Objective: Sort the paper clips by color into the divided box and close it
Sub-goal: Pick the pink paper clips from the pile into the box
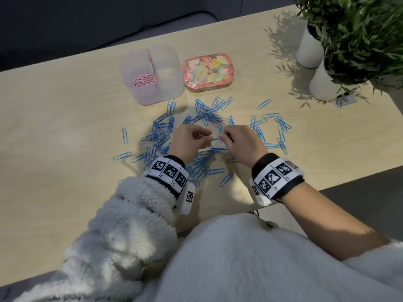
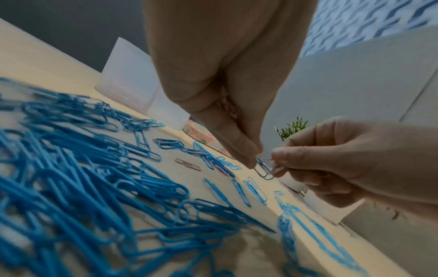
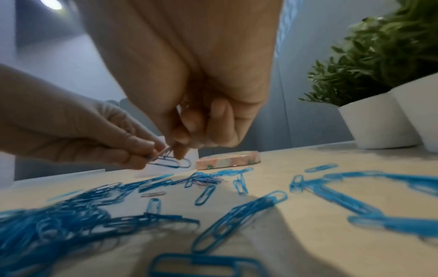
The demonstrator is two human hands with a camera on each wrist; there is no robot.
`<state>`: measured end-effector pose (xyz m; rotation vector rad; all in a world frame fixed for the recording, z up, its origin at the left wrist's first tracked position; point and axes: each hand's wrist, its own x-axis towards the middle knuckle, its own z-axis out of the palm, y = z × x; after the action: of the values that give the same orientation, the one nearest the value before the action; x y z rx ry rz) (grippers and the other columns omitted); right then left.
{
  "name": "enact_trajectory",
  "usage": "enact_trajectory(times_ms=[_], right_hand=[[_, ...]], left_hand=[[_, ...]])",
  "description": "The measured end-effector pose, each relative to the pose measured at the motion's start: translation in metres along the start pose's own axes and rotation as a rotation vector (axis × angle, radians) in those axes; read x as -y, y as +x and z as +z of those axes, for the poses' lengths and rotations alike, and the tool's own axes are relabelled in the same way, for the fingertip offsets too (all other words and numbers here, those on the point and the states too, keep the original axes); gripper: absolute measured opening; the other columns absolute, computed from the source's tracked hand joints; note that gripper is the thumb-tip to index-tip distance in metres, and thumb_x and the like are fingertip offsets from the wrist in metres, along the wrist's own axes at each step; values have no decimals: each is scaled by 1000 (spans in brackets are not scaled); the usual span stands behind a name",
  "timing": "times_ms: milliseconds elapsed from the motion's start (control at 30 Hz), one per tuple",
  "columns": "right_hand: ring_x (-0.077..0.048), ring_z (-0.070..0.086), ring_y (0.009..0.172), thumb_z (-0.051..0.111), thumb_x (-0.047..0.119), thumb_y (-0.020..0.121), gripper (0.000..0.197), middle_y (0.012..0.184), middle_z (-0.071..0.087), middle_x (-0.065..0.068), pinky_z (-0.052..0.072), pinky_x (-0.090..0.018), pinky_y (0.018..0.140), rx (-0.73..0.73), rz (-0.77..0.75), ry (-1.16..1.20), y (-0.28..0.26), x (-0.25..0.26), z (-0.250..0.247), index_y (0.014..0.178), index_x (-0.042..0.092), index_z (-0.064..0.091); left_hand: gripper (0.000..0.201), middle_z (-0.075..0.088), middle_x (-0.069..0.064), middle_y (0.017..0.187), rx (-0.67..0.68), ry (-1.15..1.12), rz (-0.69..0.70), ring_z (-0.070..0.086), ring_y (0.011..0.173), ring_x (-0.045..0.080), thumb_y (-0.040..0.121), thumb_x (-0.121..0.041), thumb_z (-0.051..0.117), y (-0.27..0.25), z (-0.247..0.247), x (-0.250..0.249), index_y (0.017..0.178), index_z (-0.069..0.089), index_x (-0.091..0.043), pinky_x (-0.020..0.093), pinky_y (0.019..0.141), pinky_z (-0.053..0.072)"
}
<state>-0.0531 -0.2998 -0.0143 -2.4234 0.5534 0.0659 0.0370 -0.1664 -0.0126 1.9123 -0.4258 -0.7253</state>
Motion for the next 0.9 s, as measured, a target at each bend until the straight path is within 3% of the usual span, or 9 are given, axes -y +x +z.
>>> enact_trajectory(times_ms=[133,233,300,367,467,633,767,833,900], right_hand=[[-23,40,63,52,18,92,26,56,39,5,25,-29,58,-35,-34,181,2,4,7,68,12,44],[-11,40,56,52,13,92,23,57,42,9,30,-17,53,17,-69,280,4,3,6,69,14,49],[-4,39,48,50,12,93,27,56,44,6,30,-13,50,46,-6,409,15,9,3,67,17,51],[-1,36,37,47,10,95,27,57,44,0,28,-13,41,61,164,649,21,11,-7,70,17,55],[-4,38,34,45,7,92,24,60,46,-3,24,-15,37,142,301,874,43,25,-27,70,13,52],[-7,51,37,49,3,89,24,64,55,-9,36,-16,35,230,130,804,110,89,-44,66,9,52],[-9,47,32,47,-4,90,34,54,49,-11,39,-19,34,239,45,680,158,142,-23,58,7,47],[-20,51,42,47,-3,89,38,46,49,-7,44,-25,39,200,52,629,179,164,-8,52,8,46],[-25,51,53,46,0,87,38,52,50,-7,47,-30,49,170,41,528,192,177,4,50,11,47]], left_hand=[[17,66,10,71,-50,-195,-50,69,64,14,81,1,66,1,4,0,97,67,5,20,72,59],[19,66,11,74,-47,-268,-77,67,57,6,82,3,64,4,5,2,100,65,9,15,67,57],[19,66,12,78,-42,-290,-93,67,60,7,86,3,59,7,-7,5,103,63,9,15,65,57],[18,66,14,85,-8,-222,-103,67,68,15,90,1,54,7,-10,10,105,64,5,15,64,57],[20,66,14,90,-5,-161,-121,66,68,16,93,-1,48,5,-15,14,106,62,6,15,61,57],[23,58,3,74,-74,-301,-186,53,44,-1,97,-7,41,1,-38,13,107,59,3,13,47,47],[22,42,-3,64,-103,-139,-262,39,51,9,95,-26,47,0,-59,27,78,57,-16,22,52,32],[27,37,-4,59,-145,-236,-369,32,50,11,93,-21,40,2,-72,25,71,54,-17,24,49,26],[31,35,-3,55,-214,-326,-426,28,48,11,90,-14,35,7,-85,19,64,51,-15,24,47,21]])
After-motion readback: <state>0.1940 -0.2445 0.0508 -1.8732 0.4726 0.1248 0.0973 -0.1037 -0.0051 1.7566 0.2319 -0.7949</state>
